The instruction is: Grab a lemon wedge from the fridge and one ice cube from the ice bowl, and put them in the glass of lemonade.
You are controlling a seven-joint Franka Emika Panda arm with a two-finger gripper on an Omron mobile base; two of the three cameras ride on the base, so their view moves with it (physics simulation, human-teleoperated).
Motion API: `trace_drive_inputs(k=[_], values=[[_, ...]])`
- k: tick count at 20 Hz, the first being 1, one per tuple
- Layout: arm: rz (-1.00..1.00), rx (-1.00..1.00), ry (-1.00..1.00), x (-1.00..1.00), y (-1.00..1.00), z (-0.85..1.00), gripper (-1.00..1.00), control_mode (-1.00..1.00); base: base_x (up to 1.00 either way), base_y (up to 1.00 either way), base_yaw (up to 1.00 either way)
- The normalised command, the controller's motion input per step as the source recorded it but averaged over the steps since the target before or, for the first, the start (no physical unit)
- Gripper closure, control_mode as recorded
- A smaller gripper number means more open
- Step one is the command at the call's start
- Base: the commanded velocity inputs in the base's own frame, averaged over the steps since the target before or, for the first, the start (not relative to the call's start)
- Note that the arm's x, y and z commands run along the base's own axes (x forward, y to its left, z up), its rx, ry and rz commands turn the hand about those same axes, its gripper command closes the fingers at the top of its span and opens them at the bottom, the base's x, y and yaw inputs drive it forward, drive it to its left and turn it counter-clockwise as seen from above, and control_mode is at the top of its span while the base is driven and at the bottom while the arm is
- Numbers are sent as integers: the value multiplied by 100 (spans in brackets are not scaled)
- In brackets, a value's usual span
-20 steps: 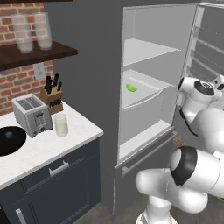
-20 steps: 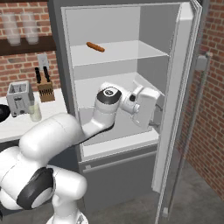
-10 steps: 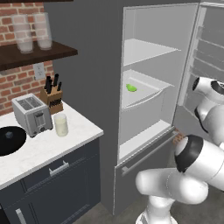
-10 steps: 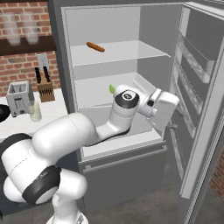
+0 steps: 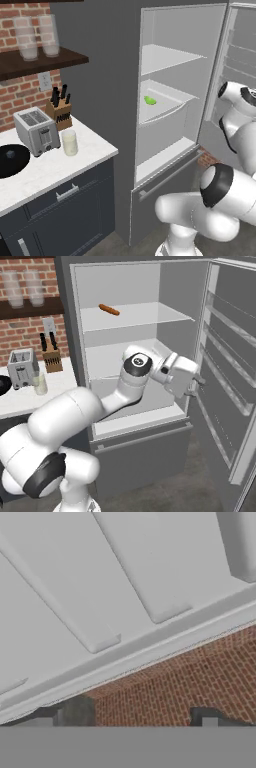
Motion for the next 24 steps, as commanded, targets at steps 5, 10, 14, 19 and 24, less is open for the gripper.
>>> trace_drive_inputs(k=[5, 10, 14, 19, 24], values=[[0, 0, -14, 0, 41, 29, -100, -100, 0, 0, 0], [0, 9, -15, 0, 45, 1, -100, -100, 0, 0, 0], [0, 37, -30, 0, 42, -2, -100, -100, 0, 0, 0], [4, 45, -35, 0, 55, -5, -100, -100, 0, 0, 0], [7, 46, -29, 0, 52, -13, -100, -100, 0, 0, 0]])
